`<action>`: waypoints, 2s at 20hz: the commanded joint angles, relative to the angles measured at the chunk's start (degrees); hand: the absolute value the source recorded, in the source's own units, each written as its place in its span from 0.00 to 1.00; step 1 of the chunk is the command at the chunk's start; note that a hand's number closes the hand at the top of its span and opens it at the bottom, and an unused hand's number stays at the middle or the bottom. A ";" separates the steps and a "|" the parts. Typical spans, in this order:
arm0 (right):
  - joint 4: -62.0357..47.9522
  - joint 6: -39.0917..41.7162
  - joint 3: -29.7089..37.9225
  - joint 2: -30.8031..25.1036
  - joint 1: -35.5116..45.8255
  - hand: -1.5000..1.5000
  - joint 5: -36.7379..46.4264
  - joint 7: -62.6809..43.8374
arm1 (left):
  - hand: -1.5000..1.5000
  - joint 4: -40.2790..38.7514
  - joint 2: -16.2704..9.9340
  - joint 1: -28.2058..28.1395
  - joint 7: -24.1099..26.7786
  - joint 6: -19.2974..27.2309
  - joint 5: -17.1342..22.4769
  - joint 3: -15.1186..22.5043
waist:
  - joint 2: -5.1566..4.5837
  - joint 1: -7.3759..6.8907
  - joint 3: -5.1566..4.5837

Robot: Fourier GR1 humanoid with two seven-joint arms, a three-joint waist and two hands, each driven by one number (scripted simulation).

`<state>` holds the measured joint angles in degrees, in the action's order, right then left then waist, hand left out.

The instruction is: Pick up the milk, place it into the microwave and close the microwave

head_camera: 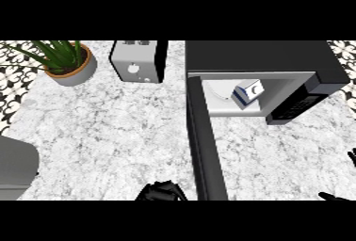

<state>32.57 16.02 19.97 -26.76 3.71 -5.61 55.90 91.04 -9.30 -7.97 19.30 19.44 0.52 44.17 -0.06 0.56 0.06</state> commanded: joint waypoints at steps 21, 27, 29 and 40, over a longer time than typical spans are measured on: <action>8.84 17.55 -4.31 -6.10 -2.22 0.00 -7.23 2.75 | 1.00 -25.83 9.25 28.17 -9.69 -3.87 8.36 17.29 | -0.50 4.09 -0.11; 13.83 15.46 -5.69 -5.73 -0.47 0.00 -9.71 -1.24 | 0.00 -24.79 9.23 31.70 -8.25 2.81 14.32 20.06 | -0.64 5.69 -0.24; 15.94 15.09 -7.15 -5.10 -0.14 0.00 -9.85 -2.39 | 0.00 -25.88 9.24 33.41 -7.70 5.13 14.60 20.25 | -0.73 7.02 -0.30; 23.29 14.59 -10.80 -5.12 1.90 0.00 -13.18 -8.49 | 1.00 -29.25 9.26 47.36 -8.57 10.82 22.14 15.15 | -1.60 12.58 -0.22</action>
<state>54.47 24.50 10.42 -32.02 5.33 -17.86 44.98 62.22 -0.80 34.28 10.33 28.22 20.87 61.08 -1.54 11.23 -0.17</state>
